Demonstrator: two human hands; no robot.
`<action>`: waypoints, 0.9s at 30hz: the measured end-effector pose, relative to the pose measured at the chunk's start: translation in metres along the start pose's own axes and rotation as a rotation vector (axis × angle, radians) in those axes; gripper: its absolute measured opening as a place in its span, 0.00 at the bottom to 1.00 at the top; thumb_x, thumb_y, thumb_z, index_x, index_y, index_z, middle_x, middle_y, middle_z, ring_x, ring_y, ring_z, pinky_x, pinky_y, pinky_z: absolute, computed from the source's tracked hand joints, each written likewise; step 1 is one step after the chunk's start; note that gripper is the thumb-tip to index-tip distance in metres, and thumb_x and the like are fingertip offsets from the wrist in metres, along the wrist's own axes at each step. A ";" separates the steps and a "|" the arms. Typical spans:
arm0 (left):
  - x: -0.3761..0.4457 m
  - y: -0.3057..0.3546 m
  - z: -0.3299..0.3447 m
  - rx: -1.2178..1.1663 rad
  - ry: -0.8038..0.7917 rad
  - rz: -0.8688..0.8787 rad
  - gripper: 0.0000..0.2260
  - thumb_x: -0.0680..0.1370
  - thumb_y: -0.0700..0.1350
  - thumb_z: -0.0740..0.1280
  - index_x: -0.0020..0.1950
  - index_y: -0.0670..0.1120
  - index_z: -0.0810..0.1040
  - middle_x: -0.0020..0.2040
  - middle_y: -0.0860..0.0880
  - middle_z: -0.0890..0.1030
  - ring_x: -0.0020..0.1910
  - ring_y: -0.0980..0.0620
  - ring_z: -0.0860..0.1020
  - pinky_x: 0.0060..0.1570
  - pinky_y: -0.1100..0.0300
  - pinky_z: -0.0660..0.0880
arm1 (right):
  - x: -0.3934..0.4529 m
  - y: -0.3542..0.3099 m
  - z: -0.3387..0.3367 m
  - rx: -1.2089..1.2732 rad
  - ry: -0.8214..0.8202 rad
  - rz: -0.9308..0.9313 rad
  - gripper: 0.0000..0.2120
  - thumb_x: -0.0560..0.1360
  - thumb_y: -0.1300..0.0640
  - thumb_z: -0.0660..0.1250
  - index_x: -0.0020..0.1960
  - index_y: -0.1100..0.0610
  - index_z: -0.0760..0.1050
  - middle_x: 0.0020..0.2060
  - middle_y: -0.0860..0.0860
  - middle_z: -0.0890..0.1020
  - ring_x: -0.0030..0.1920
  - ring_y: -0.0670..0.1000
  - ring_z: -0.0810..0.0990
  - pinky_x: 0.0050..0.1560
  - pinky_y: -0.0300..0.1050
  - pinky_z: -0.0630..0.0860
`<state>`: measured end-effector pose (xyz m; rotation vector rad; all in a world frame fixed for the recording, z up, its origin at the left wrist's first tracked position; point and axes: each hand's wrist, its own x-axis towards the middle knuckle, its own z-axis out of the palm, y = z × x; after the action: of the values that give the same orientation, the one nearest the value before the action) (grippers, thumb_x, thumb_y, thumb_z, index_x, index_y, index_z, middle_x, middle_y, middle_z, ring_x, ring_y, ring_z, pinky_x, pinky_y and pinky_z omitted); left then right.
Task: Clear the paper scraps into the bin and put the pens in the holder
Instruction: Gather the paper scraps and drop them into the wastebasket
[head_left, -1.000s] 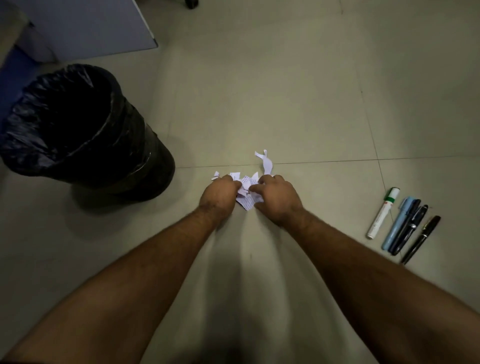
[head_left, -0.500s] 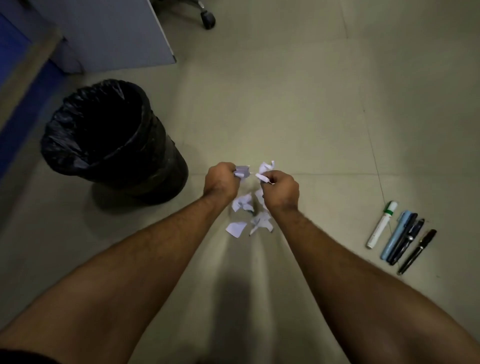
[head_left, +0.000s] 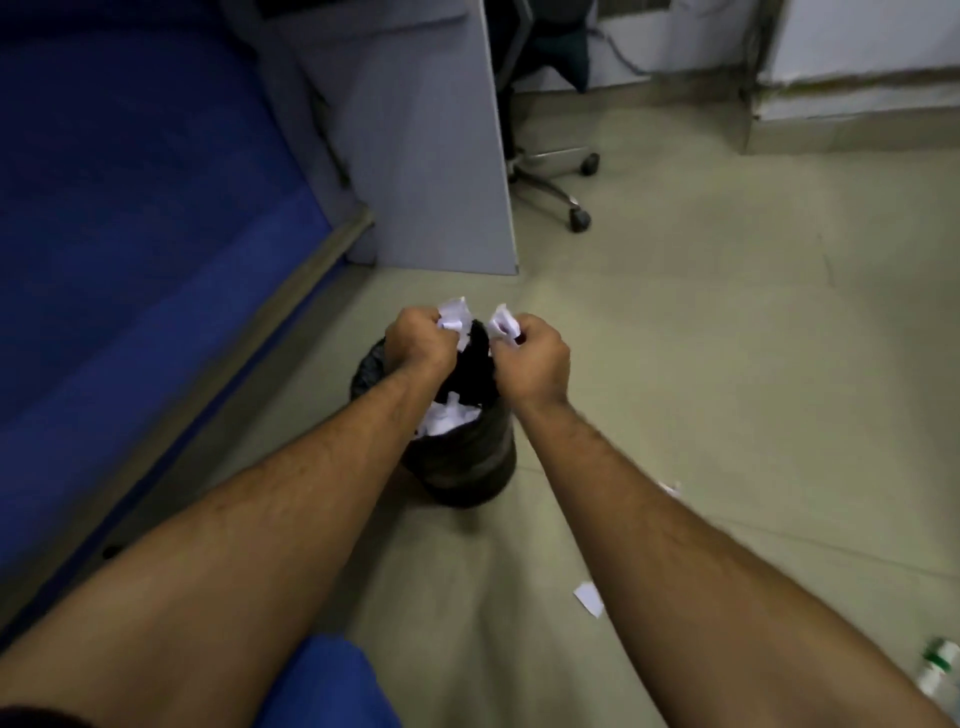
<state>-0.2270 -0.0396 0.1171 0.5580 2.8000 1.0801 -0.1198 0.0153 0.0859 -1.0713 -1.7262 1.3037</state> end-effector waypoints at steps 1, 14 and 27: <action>0.011 -0.015 -0.007 0.054 0.002 -0.036 0.15 0.71 0.53 0.70 0.51 0.45 0.84 0.49 0.43 0.85 0.48 0.42 0.82 0.47 0.56 0.79 | -0.003 -0.007 0.017 -0.076 -0.036 -0.060 0.06 0.74 0.54 0.67 0.44 0.55 0.81 0.40 0.54 0.84 0.41 0.56 0.81 0.39 0.42 0.71; 0.033 -0.070 0.005 0.061 -0.158 0.124 0.14 0.72 0.39 0.69 0.56 0.48 0.82 0.53 0.48 0.84 0.53 0.47 0.81 0.52 0.61 0.76 | 0.011 -0.001 0.052 -0.508 -0.205 -0.115 0.13 0.71 0.58 0.67 0.55 0.55 0.81 0.50 0.53 0.85 0.51 0.56 0.82 0.49 0.43 0.76; -0.088 -0.004 0.177 0.005 -0.511 0.288 0.13 0.74 0.41 0.67 0.57 0.48 0.80 0.51 0.47 0.83 0.52 0.47 0.80 0.50 0.61 0.76 | 0.014 0.158 -0.098 -0.404 0.124 0.252 0.13 0.74 0.55 0.66 0.58 0.53 0.79 0.52 0.54 0.83 0.54 0.56 0.81 0.52 0.44 0.74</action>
<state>-0.1094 0.0369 -0.0216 1.0884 2.3227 0.8182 -0.0065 0.0882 -0.0429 -1.6084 -1.8487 1.0261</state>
